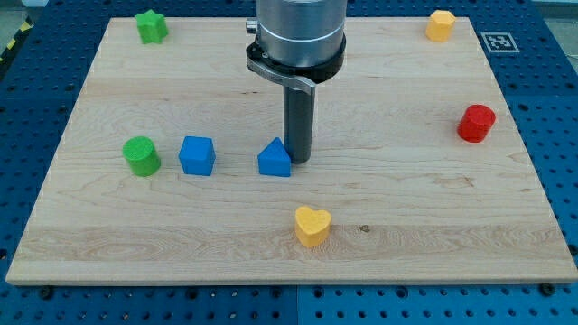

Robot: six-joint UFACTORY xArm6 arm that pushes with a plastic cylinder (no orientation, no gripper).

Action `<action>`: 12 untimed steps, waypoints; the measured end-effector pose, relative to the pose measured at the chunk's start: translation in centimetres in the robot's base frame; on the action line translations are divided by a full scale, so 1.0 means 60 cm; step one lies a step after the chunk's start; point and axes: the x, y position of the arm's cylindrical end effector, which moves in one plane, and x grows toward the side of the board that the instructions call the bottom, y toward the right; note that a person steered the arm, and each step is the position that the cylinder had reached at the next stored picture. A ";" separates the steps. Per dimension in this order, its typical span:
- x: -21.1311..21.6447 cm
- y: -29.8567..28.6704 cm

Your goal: Move the green star closer the blue triangle

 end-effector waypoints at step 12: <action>-0.407 -0.360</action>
